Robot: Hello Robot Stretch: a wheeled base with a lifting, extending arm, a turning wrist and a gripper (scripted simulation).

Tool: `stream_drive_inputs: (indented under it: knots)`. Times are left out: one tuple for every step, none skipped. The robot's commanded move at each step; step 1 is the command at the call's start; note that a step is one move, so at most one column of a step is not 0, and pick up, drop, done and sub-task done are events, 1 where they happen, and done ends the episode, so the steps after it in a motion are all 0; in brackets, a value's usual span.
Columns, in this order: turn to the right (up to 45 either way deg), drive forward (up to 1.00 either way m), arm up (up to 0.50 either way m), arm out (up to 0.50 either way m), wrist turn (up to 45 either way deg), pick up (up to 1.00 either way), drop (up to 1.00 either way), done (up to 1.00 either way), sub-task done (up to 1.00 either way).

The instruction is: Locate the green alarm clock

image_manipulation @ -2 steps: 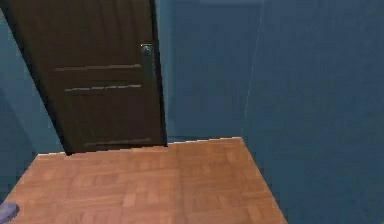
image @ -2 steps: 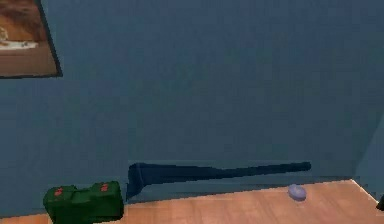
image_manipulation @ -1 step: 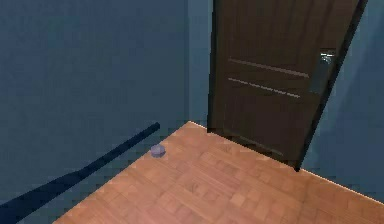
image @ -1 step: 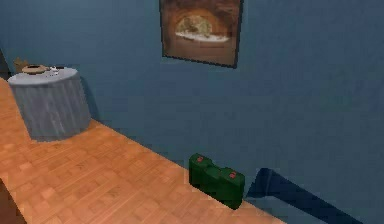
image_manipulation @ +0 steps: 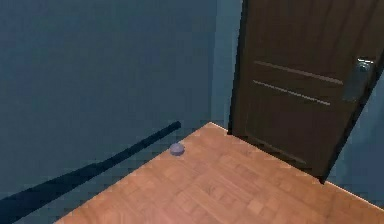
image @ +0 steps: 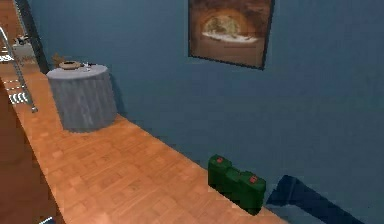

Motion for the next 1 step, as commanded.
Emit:
stream_drive_inputs:
  knots:
    - [0.0,0.6,0.0,0.0,0.0,0.0,0.0,0.0,0.0]
